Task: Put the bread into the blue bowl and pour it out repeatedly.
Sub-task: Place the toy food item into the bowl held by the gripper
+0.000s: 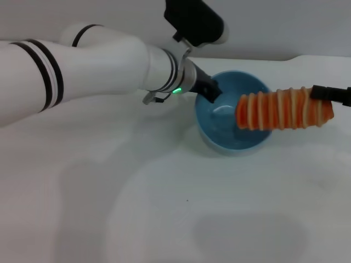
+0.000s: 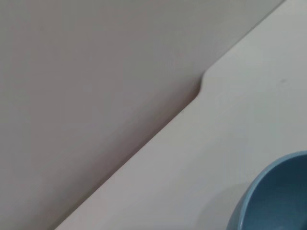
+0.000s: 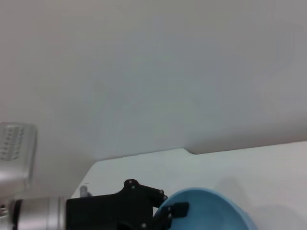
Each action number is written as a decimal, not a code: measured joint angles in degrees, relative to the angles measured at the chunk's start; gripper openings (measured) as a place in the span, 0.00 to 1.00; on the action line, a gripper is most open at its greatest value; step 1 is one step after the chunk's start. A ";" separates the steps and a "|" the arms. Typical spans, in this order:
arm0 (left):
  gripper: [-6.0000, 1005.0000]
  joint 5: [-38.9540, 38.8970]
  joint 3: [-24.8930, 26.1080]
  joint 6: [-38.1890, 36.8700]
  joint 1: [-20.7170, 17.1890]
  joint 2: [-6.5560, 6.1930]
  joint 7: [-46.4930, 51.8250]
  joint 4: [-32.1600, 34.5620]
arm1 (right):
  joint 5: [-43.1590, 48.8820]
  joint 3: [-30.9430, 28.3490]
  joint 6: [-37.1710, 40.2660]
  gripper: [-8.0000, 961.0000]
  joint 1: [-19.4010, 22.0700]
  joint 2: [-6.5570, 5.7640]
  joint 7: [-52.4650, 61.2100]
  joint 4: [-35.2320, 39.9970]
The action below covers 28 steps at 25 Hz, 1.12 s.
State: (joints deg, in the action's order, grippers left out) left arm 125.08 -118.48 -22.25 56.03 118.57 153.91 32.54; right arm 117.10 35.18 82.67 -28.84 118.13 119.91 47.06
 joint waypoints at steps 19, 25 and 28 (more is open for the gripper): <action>0.01 -0.09 -0.31 -4.11 -0.49 0.00 -0.25 6.12 | -1.80 0.37 -6.21 0.09 -2.58 0.14 -3.14 -8.00; 0.01 -0.03 0.07 -3.24 -0.24 -0.03 -0.74 5.89 | -3.77 0.15 -5.80 0.18 -2.10 0.14 -3.52 -8.34; 0.01 -0.01 0.01 -2.17 -0.17 0.01 -0.74 5.58 | -4.56 -0.03 -5.70 0.32 -1.48 0.13 -3.64 -8.07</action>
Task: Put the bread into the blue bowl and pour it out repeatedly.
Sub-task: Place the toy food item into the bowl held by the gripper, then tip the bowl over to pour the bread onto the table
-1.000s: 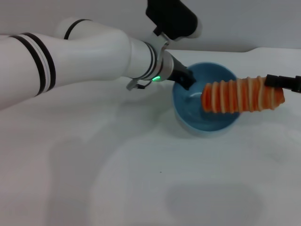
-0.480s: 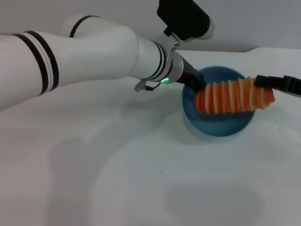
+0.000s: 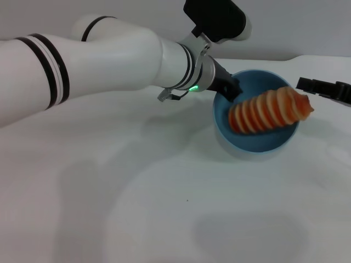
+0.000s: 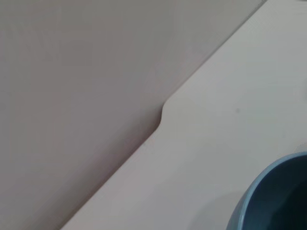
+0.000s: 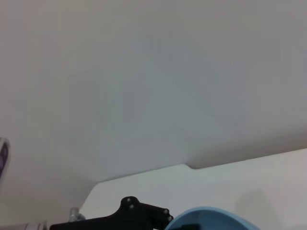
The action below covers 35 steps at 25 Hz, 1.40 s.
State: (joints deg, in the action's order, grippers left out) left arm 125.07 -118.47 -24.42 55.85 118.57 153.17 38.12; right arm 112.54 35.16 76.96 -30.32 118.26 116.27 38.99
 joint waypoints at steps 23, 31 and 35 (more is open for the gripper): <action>0.01 -0.26 -4.38 16.51 0.37 0.44 0.13 -3.10 | -12.59 -9.40 -7.99 0.39 11.76 0.22 -19.26 3.43; 0.01 -0.42 -8.47 22.48 0.68 0.51 0.61 -1.45 | -12.86 -9.89 -11.87 0.39 13.70 0.36 -29.81 -4.14; 0.01 -0.43 -10.80 26.40 -0.54 0.51 0.50 0.14 | -13.22 -12.66 -13.17 0.39 14.70 0.47 -32.36 -5.85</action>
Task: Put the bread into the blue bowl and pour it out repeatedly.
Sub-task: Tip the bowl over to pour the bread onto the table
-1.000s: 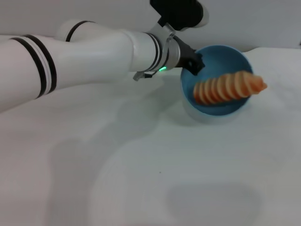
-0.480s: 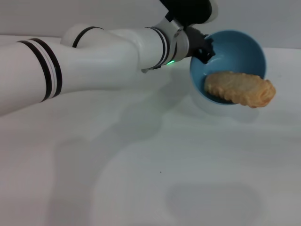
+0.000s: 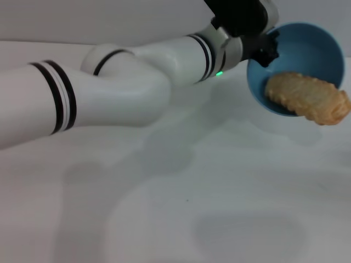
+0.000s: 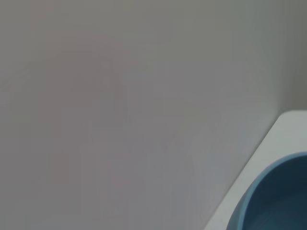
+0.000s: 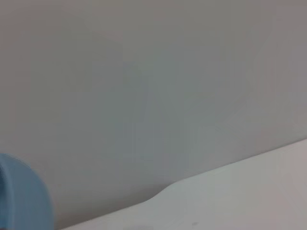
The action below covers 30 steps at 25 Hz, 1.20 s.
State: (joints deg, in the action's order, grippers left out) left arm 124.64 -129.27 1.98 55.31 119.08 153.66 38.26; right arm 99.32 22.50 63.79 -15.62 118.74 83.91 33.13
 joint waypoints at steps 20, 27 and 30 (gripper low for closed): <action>0.01 0.10 -7.28 18.62 -1.32 0.00 -6.86 -0.06 | -14.80 -3.16 3.27 0.39 0.98 -0.12 -16.64 -9.16; 0.01 0.03 -6.66 17.24 -0.87 0.00 -17.19 0.63 | -16.17 -3.16 3.46 0.39 0.57 -0.09 -16.62 -9.88; 0.01 0.00 -6.53 17.53 -1.13 0.00 -19.12 0.90 | -16.40 -3.16 3.71 0.39 0.57 -0.13 -16.65 -10.32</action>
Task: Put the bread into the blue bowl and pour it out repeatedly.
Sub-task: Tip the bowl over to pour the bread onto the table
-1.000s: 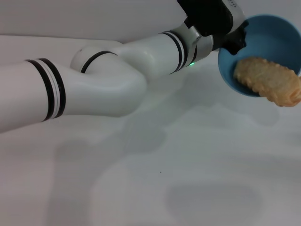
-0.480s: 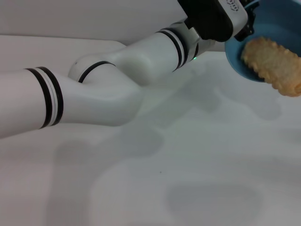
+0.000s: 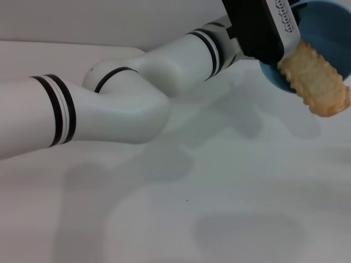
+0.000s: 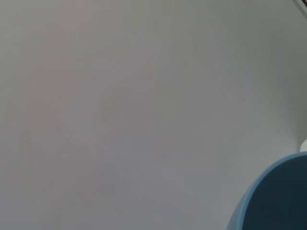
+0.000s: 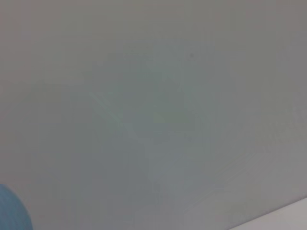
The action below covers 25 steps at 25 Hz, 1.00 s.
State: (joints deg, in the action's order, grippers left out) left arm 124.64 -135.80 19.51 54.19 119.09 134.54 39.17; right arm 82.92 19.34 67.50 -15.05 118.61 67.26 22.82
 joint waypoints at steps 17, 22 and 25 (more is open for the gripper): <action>0.01 0.40 -4.07 11.63 -5.81 0.00 -8.59 2.61 | -1.50 0.00 0.18 0.39 -1.34 0.00 -0.03 -0.51; 0.01 0.41 -5.79 12.87 -6.28 0.00 -11.45 3.26 | -1.50 -0.05 -0.07 0.39 -1.45 0.00 -0.01 -0.53; 0.01 0.17 -6.08 12.88 -6.41 0.01 -12.14 3.60 | -1.49 -0.09 -0.07 0.39 -1.51 -0.02 -0.03 -0.63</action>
State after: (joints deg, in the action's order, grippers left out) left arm 124.82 -141.88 32.39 47.78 119.09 122.40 42.76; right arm 81.43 19.25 67.43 -16.56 118.59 67.23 22.19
